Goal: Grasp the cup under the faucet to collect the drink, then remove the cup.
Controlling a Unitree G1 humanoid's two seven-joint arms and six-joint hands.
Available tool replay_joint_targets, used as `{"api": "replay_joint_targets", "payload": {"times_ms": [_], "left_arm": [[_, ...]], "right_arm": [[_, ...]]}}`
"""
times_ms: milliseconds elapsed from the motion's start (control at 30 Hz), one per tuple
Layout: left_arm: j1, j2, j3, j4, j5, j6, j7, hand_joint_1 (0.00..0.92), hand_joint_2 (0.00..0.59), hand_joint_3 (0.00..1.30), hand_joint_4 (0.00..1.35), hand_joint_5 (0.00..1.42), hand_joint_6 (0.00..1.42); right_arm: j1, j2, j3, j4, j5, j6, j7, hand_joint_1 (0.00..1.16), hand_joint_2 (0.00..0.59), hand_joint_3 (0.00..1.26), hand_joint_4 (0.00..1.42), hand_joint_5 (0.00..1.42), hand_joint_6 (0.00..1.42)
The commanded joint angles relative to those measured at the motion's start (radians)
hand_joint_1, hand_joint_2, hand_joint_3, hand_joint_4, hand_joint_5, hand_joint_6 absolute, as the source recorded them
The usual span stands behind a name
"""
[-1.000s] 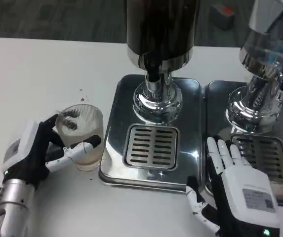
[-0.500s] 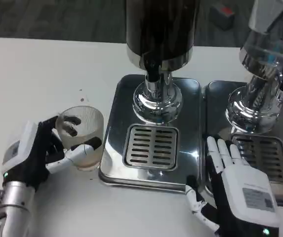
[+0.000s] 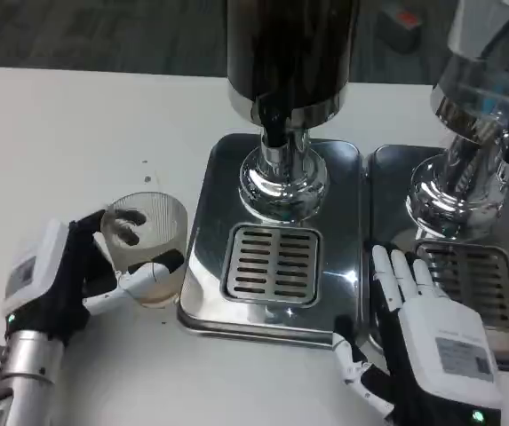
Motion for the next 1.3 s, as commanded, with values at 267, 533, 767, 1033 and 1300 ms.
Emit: {"api": "replay_joint_targets", "payload": {"times_ms": [267, 533, 767, 1033, 1300], "left_arm": [[-0.010, 0.007, 0.019, -0.009, -0.002, -0.099, 0.033, 0.452, 0.074, 0.66, 0.82, 1.03, 1.05], [-0.018, 0.010, 0.044, -0.033, -0.015, -0.159, 0.039, 0.461, 0.065, 0.67, 0.84, 1.04, 1.05], [-0.045, -0.003, 0.041, -0.033, 0.007, -0.175, 0.030, 0.462, 0.052, 0.69, 0.85, 1.05, 1.05], [-0.103, -0.029, 0.004, -0.014, 0.058, -0.165, 0.038, 0.466, 0.045, 0.70, 0.86, 1.05, 1.05], [-0.188, -0.080, -0.071, 0.063, 0.131, -0.125, 0.058, 0.479, 0.042, 0.71, 0.86, 1.05, 1.05]], "right_arm": [[-0.004, 0.008, -0.004, 0.008, 0.007, 0.002, -0.016, 0.32, 0.515, 0.00, 0.00, 0.00, 0.13], [-0.014, 0.001, -0.006, 0.000, -0.005, 0.006, -0.009, 0.31, 0.518, 0.00, 0.00, 0.00, 0.13], [-0.011, 0.006, -0.008, -0.004, -0.015, 0.014, -0.019, 0.32, 0.513, 0.00, 0.00, 0.00, 0.12], [-0.008, 0.012, -0.003, -0.008, -0.023, 0.028, -0.031, 0.32, 0.512, 0.00, 0.00, 0.00, 0.11], [-0.007, 0.030, -0.002, -0.007, -0.027, 0.040, -0.046, 0.33, 0.511, 0.00, 0.00, 0.00, 0.11]]}}
